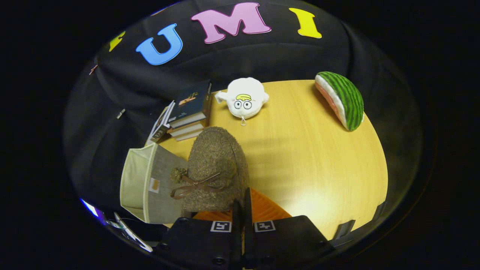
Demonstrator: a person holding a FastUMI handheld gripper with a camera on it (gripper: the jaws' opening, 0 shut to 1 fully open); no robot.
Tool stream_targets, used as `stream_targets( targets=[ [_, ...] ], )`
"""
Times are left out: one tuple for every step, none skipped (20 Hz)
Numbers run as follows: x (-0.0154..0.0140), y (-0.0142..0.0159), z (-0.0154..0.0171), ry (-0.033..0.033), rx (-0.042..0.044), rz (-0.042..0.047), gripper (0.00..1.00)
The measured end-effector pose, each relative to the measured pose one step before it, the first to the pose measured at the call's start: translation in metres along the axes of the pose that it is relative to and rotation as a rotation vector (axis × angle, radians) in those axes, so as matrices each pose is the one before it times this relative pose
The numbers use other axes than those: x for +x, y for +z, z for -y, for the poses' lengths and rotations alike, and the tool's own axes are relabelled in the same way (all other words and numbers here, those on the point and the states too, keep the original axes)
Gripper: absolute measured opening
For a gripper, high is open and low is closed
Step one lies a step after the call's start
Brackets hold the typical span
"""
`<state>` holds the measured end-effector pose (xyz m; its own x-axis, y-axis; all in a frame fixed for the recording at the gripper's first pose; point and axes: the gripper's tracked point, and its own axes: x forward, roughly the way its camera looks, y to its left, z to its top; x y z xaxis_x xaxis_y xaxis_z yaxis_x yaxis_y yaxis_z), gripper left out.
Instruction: Open the storage box then place both shoes into the box .Put the left shoe in first, then the right shoe, with the right side of both shoes facing outward in a uniform manner.
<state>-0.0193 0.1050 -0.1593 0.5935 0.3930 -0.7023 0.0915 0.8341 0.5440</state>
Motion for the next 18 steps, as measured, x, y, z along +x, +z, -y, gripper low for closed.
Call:
stream_targets(
  targets=[
    [-0.00233,0.00342,-0.01752,0.01397,0.00797,0.00282,0.08],
    [-0.00101,0.00275,-0.01728,0.01402,0.00189,0.00167,0.07],
    [-0.00058,0.0021,-0.01771,0.01266,-0.00022,0.00186,0.07],
    [-0.00053,0.0009,-0.01717,0.01294,0.00222,0.00006,0.07],
    [0.00067,0.00047,-0.01752,0.01544,0.005,-0.00074,0.08],
    [0.00181,-0.00109,-0.01803,0.01543,0.00841,-0.00329,0.07],
    [0.00296,-0.00053,-0.01898,0.01355,0.01224,-0.00287,0.07],
    [0.00217,-0.00157,-0.01272,0.00881,0.00217,-0.00534,0.07],
    [0.00347,-0.00213,-0.01344,0.00363,0.00025,-0.00446,0.07],
    [0.00473,-0.00298,-0.01198,-0.00158,-0.00289,-0.00522,0.07],
    [0.00576,-0.00275,-0.01033,-0.00598,-0.00042,-0.00568,0.07],
    [0.00646,-0.00369,-0.01077,-0.00584,0.0006,-0.00721,0.07],
    [0.00646,-0.00307,-0.00916,-0.00627,-0.00015,-0.00889,0.07],
    [0.00535,-0.00374,-0.00878,-0.00624,0.00072,-0.00745,0.08],
    [0.0055,-0.00349,-0.00778,-0.005,-0.00162,-0.00956,0.08],
    [0.00475,-0.00456,-0.00709,-0.00518,-0.00032,-0.00899,0.07],
    [0.00573,-0.00461,-0.00685,-0.00567,-0.00156,-0.00955,0.07],
    [0.00523,-0.00461,-0.00547,-0.0059,-0.00488,-0.00676,0.07]
  ],
)
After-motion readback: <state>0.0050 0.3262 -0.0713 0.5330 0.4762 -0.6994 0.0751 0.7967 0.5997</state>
